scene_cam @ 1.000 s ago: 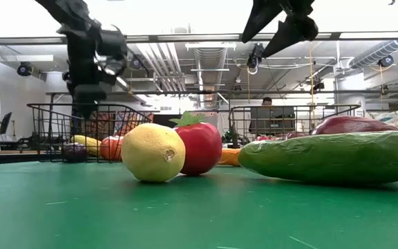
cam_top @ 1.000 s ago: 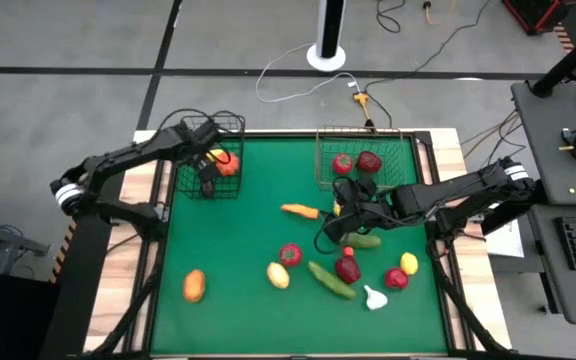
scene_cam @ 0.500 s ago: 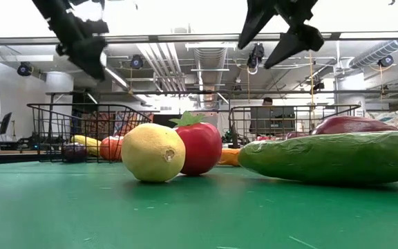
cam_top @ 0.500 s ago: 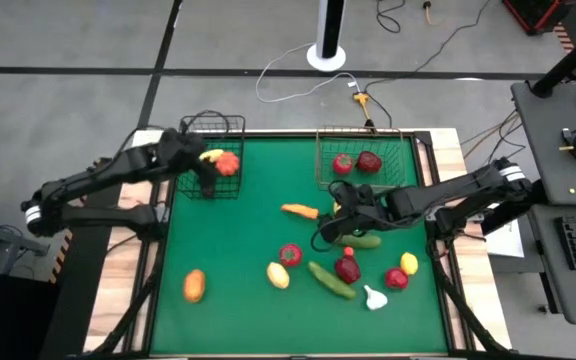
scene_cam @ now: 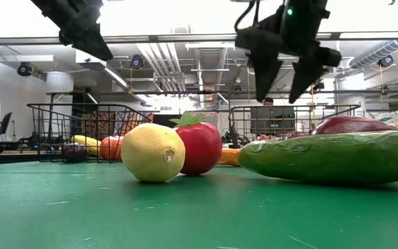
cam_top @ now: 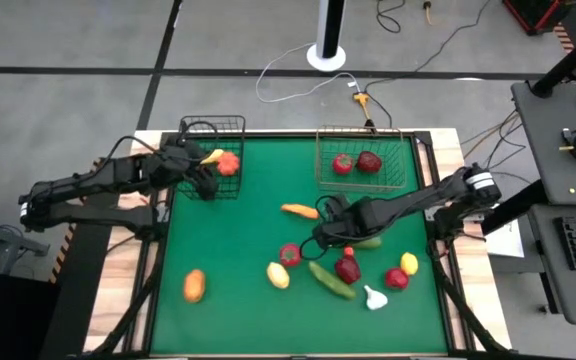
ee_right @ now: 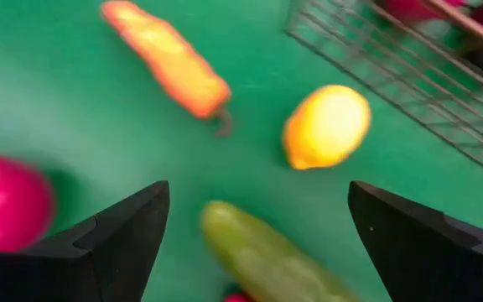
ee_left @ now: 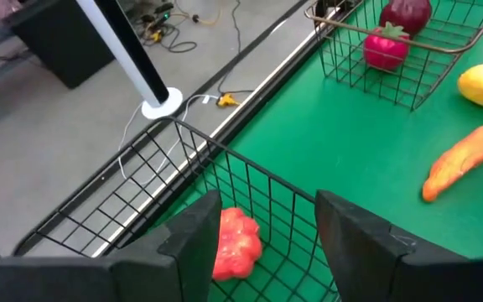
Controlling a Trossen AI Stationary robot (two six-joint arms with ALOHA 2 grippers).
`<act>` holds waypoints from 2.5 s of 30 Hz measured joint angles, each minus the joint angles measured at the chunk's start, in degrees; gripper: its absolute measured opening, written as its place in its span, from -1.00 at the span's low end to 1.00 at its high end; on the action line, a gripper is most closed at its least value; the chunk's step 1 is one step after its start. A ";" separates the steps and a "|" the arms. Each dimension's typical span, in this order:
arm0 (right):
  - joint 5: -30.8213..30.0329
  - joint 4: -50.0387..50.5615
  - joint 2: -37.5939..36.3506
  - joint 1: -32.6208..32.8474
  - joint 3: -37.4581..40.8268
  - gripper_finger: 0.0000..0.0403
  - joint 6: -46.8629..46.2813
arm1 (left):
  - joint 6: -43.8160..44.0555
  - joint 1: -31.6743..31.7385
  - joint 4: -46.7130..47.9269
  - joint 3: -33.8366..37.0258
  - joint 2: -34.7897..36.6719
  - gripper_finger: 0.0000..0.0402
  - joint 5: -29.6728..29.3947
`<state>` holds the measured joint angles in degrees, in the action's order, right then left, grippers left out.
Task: Sort produce into baskets
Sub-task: Put the top yellow lemon into the right wire basket
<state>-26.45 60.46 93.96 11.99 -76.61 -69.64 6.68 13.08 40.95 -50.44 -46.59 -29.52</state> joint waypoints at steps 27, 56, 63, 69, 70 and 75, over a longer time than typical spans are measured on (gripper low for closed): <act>-4.45 -9.67 1.76 -6.30 13.76 0.78 -10.79 | -2.96 0.02 -4.12 2.17 -0.31 -0.11 -0.11; -5.02 -29.52 1.12 -8.28 24.56 0.15 -8.39 | -2.98 0.04 -5.41 2.17 -5.60 -0.11 -3.63; -4.82 -29.54 1.11 -8.28 24.56 -0.06 -8.15 | -2.98 0.04 -5.42 2.17 -5.64 -0.11 -3.63; -4.38 -29.46 -0.44 -7.81 24.57 -0.05 -7.15 | -2.13 0.02 -5.40 2.17 -5.64 -0.11 -3.50; -4.36 -29.36 -1.11 -7.54 24.46 -0.05 -6.65 | -1.83 0.02 -5.40 2.17 -5.64 -0.11 -3.46; -4.42 -29.44 -5.17 -6.15 22.51 -0.06 -3.04 | -1.14 -0.48 -5.35 2.27 -5.64 -0.11 -3.39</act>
<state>-30.87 31.02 88.80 5.84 -54.11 -72.67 5.54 12.60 35.60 -48.17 -52.23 -32.91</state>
